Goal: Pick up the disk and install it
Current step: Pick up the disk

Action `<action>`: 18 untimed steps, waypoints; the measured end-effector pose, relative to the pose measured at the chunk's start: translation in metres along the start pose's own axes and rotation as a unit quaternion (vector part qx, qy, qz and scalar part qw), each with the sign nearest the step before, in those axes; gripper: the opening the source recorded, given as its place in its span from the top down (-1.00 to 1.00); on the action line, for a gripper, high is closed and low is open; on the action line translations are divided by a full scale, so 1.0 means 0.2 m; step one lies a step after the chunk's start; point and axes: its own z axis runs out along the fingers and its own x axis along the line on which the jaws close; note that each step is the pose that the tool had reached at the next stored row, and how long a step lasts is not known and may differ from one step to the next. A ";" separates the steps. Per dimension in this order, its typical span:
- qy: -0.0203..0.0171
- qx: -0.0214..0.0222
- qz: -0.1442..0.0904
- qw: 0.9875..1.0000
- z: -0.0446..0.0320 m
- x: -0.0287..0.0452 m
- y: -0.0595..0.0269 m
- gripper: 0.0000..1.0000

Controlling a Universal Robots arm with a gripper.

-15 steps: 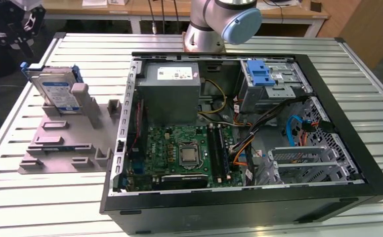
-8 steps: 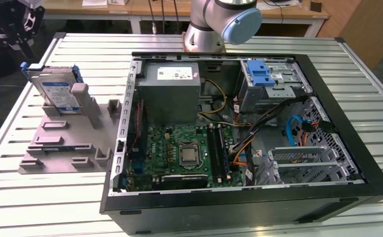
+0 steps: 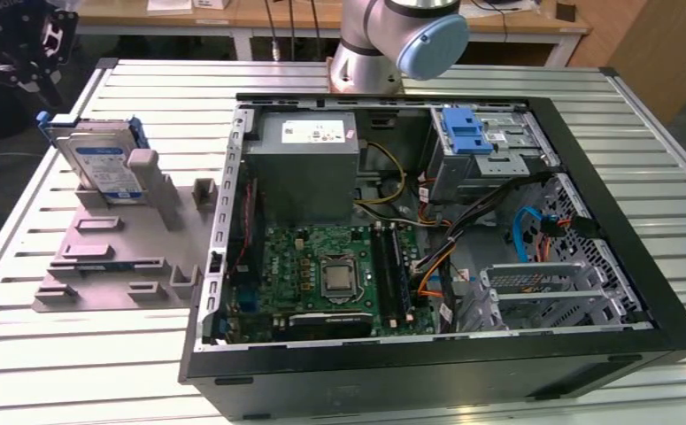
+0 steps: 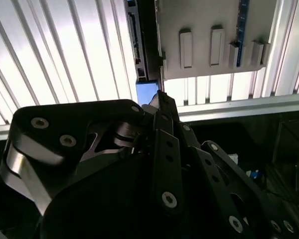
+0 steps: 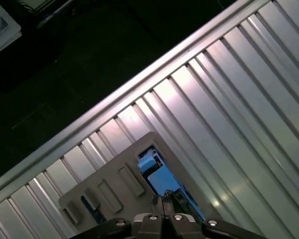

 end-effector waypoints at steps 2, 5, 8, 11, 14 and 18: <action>0.000 0.001 -0.018 1.000 0.004 0.000 0.000 0.79; 0.001 0.002 -0.045 0.999 0.009 0.000 0.000 0.79; 0.001 0.003 -0.072 0.997 0.015 0.000 -0.001 0.79; 0.002 0.003 -0.099 0.995 0.020 0.000 -0.001 0.79; 0.003 0.003 -0.126 0.992 0.023 0.000 -0.001 0.79; 0.004 0.004 -0.161 0.987 0.028 0.000 -0.001 0.79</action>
